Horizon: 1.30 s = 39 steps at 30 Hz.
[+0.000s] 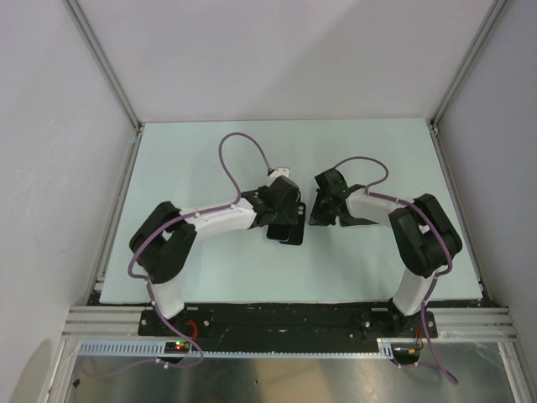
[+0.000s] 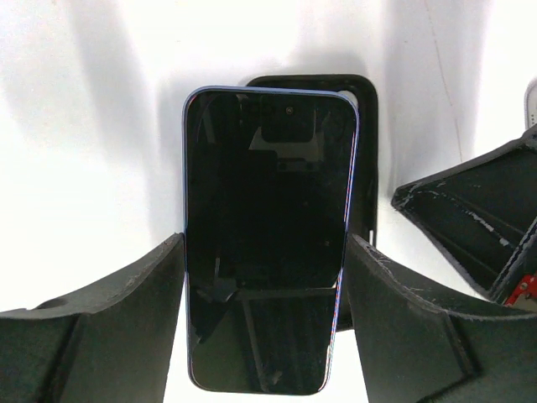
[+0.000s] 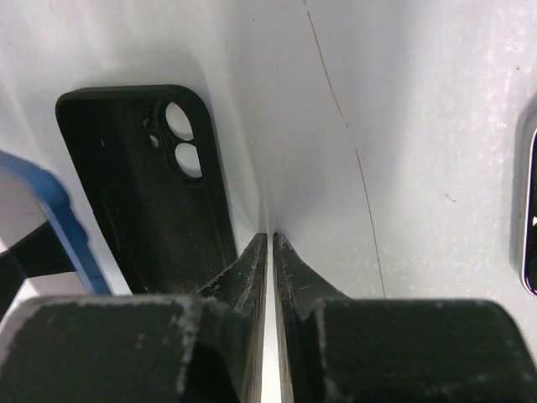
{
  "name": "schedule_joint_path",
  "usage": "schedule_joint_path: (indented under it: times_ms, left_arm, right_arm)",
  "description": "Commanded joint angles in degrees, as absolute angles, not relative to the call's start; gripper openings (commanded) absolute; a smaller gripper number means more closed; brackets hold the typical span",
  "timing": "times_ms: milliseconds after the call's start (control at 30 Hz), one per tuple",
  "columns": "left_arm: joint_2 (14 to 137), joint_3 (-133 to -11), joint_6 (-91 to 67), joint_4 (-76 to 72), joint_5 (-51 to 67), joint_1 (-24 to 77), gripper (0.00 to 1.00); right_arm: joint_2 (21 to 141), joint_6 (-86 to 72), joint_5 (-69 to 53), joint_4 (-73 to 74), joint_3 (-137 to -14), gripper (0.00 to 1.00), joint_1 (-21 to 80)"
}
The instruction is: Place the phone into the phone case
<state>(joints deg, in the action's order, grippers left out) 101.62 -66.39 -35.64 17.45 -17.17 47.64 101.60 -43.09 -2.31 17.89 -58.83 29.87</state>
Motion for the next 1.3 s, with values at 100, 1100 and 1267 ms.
schedule_joint_path:
  times_ms: [100, 1100, 1267]
  left_arm:
    - [106.4, -72.9, -40.0, 17.0, -18.4, 50.1, 0.29]
    - [108.3, -75.8, -40.2, 17.5, -19.5, 51.1, 0.85]
    - [107.0, -76.1, -39.4, 17.5, -19.7, 51.0, 0.90]
  right_arm:
    - [102.5, -43.9, -2.8, 15.0, -58.1, 0.10, 29.2]
    - [104.0, -43.2, -6.1, 13.5, -58.1, 0.10, 26.4]
    - [103.7, -43.0, -6.3, 13.3, -58.0, 0.11, 26.2]
